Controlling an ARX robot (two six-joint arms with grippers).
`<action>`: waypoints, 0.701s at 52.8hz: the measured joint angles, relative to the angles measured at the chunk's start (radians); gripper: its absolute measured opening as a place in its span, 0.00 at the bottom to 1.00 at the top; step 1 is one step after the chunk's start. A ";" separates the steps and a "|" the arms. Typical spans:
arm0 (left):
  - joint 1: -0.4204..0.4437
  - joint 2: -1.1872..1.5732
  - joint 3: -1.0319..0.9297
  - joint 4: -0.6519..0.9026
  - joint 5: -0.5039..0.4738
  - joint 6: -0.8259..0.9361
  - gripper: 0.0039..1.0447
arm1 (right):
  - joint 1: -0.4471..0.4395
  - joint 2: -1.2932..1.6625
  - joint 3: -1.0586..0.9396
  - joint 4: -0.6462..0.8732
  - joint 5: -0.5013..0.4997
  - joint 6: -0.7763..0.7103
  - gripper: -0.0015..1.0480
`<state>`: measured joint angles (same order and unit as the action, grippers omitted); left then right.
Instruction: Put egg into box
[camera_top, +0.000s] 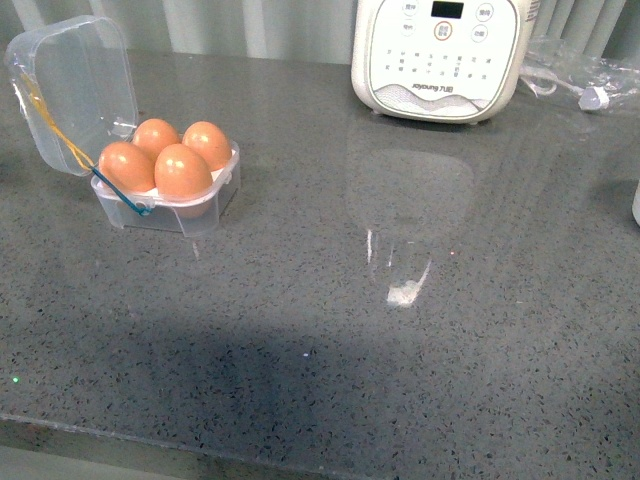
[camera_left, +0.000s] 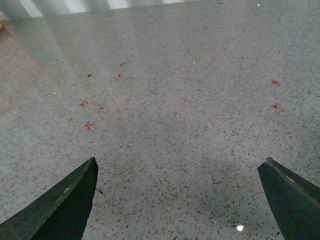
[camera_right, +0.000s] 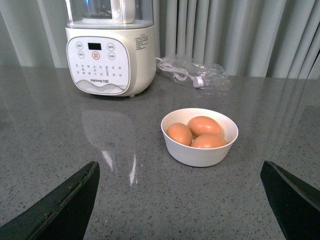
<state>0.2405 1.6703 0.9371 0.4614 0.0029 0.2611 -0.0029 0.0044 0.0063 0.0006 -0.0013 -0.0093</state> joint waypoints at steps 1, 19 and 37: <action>-0.001 0.006 0.009 -0.005 -0.001 0.000 0.94 | 0.000 0.000 0.000 0.000 0.000 0.000 0.93; -0.070 0.027 0.048 -0.039 -0.004 -0.008 0.94 | 0.000 0.000 0.000 0.000 0.000 0.000 0.93; -0.171 -0.004 0.025 -0.048 -0.023 -0.021 0.94 | 0.000 0.000 0.000 0.000 0.000 0.000 0.93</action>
<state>0.0692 1.6665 0.9619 0.4137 -0.0200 0.2405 -0.0029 0.0044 0.0063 0.0006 -0.0010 -0.0093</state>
